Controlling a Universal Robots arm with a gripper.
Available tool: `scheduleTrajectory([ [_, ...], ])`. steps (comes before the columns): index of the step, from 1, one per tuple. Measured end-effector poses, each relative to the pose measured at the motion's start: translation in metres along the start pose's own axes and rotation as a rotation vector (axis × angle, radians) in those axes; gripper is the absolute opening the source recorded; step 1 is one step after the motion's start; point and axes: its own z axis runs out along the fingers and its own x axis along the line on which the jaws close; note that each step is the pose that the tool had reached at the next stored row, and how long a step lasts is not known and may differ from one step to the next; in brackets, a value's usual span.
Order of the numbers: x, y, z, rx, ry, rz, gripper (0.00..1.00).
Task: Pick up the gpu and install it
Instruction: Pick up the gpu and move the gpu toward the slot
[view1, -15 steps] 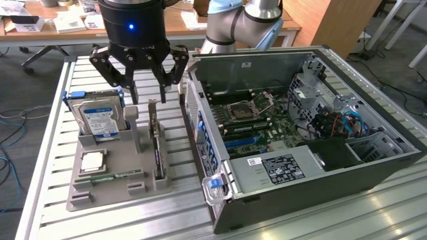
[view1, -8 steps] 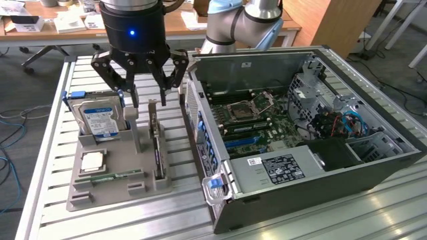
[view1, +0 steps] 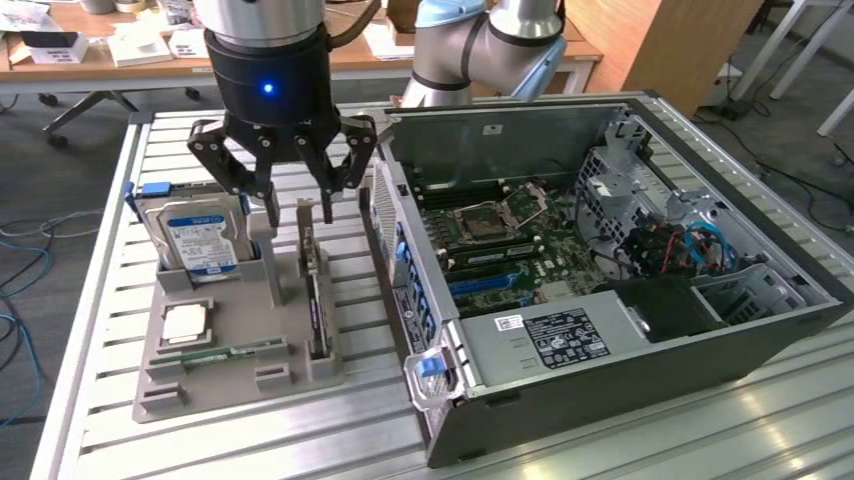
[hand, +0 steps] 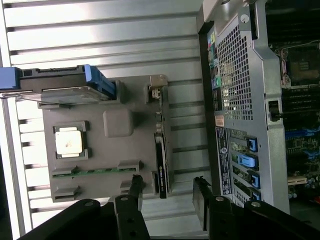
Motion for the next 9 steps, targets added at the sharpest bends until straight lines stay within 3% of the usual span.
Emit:
scheduleTrajectory([
  [9, 0.001, -0.0007, 0.0163, 0.0000, 0.0000, 0.000, 0.53],
])
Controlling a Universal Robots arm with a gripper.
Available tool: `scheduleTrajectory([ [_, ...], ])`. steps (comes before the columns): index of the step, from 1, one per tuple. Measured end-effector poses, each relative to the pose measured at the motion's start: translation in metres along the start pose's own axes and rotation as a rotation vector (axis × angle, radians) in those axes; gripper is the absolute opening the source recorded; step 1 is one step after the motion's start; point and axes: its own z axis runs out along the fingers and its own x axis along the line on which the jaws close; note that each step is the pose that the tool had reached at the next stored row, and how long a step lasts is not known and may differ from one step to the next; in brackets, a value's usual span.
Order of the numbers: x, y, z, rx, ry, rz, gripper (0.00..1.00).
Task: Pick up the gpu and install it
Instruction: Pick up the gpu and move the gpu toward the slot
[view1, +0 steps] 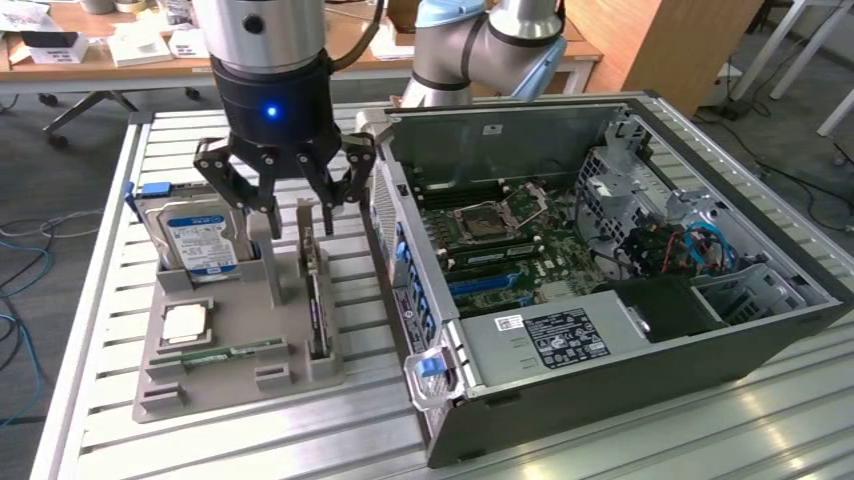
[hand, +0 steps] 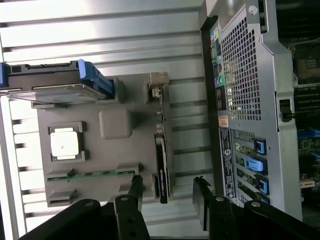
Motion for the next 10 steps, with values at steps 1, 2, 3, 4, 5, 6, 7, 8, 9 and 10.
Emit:
scheduleTrajectory([
  [1, 0.000, -0.0001, 0.0019, 0.0000, 0.0000, 0.000, 0.53],
  [2, 0.000, -0.0001, 0.0036, 0.0001, 0.0001, 0.000, 0.53],
  [3, 0.000, -0.0002, 0.0055, 0.0001, 0.0000, 0.000, 0.53],
  [4, 0.000, -0.0003, 0.0072, 0.0001, 0.0001, 0.000, 0.53],
  [5, 0.000, -0.0004, 0.0090, 0.0001, 0.0001, 0.000, 0.53],
  [6, 0.000, -0.0005, 0.0108, 0.0001, 0.0001, 0.000, 0.53],
  [7, 0.000, -0.0005, 0.0126, 0.0000, 0.0001, 0.000, 0.53],
  [8, 0.001, -0.0006, 0.0146, 0.0001, 0.0001, 0.000, 0.53],
  [9, 0.001, -0.0007, 0.0164, 0.0001, 0.0001, 0.000, 0.53],
  [10, 0.001, -0.0007, 0.0182, 0.0000, 0.0000, 0.000, 0.53],
])
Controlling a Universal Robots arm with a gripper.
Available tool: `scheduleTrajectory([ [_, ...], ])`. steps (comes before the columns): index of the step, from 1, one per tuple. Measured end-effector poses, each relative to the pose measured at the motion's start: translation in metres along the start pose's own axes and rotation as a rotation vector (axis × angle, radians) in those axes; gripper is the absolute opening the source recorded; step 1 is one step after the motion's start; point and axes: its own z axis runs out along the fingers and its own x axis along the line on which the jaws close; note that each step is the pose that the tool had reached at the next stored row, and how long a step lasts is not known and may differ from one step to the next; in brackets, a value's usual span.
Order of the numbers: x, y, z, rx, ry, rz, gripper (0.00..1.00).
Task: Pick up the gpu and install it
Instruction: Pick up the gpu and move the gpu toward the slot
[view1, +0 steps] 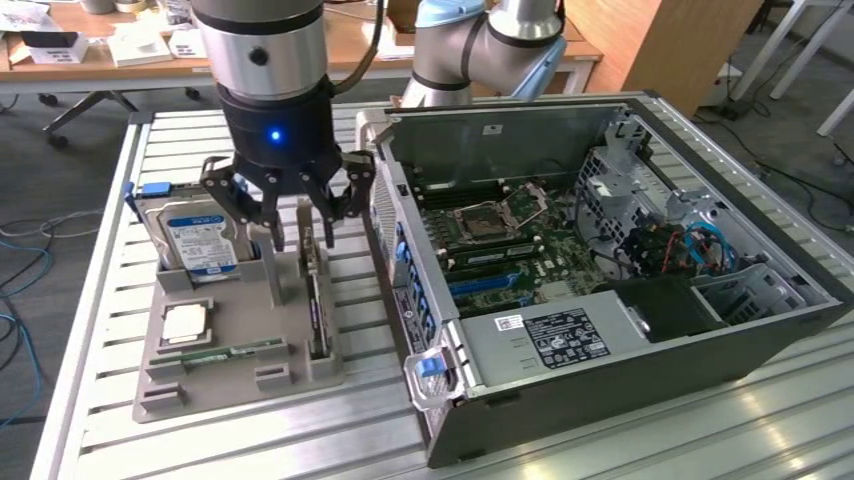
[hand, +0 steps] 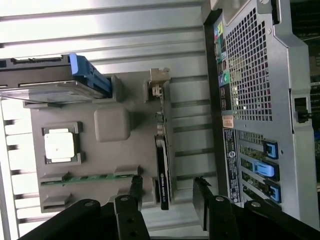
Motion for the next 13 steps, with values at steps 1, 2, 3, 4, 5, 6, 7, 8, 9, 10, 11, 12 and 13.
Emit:
scheduleTrajectory([
  [1, 0.000, -0.0001, 0.0018, 0.0000, 0.0000, 0.000, 0.53],
  [2, 0.000, -0.0002, 0.0036, 0.0000, 0.0000, 0.000, 0.53],
  [3, 0.000, -0.0002, 0.0055, -0.0001, 0.0000, 0.000, 0.53],
  [4, 0.000, -0.0003, 0.0072, 0.0000, 0.0000, 0.000, 0.53],
  [5, 0.000, -0.0004, 0.0090, 0.0001, 0.0001, 0.000, 0.53],
  [6, 0.000, -0.0005, 0.0108, 0.0000, 0.0000, 0.000, 0.53],
  [7, 0.001, -0.0006, 0.0145, 0.0001, 0.0001, 0.000, 0.53],
  [8, 0.001, -0.0007, 0.0182, 0.0000, 0.0000, 0.000, 0.53],
  [9, 0.001, -0.0008, 0.0200, 0.0001, 0.0000, 0.000, 0.53],
  [10, 0.001, -0.0009, 0.0218, 0.0000, 0.0000, 0.000, 0.53],
  [11, 0.001, -0.0010, 0.0254, 0.0000, 0.0000, 0.000, 0.53],
  [12, 0.001, -0.0011, 0.0271, 0.0000, 0.0001, 0.000, 0.53],
  [13, 0.001, -0.0012, 0.0291, 0.0000, 0.0000, 0.000, 0.53],
])
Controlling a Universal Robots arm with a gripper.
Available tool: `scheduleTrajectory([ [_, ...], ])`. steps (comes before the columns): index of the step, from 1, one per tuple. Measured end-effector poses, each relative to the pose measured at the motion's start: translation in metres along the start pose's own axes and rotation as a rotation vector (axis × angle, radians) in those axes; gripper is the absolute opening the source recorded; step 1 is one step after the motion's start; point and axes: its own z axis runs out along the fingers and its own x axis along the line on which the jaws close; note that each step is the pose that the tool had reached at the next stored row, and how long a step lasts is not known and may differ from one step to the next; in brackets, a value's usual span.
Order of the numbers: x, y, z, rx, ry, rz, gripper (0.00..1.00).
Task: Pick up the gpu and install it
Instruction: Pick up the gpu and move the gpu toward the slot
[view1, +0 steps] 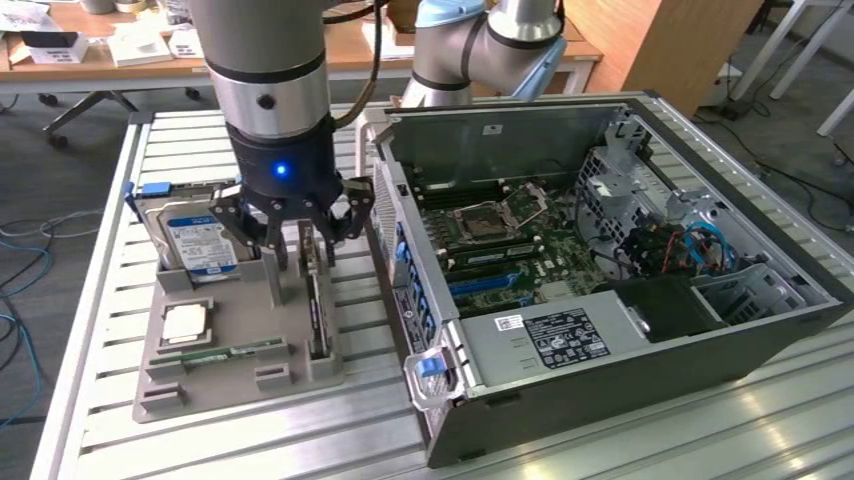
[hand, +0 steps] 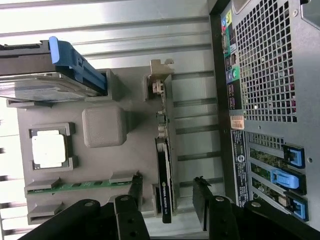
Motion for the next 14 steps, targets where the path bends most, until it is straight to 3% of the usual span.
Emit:
scheduleTrajectory([
  [10, 0.001, -0.0007, 0.0169, 0.0000, 0.0000, 0.000, 0.53],
  [14, 0.000, -0.0007, 0.0175, 0.0001, 0.0001, 0.000, 0.53],
])
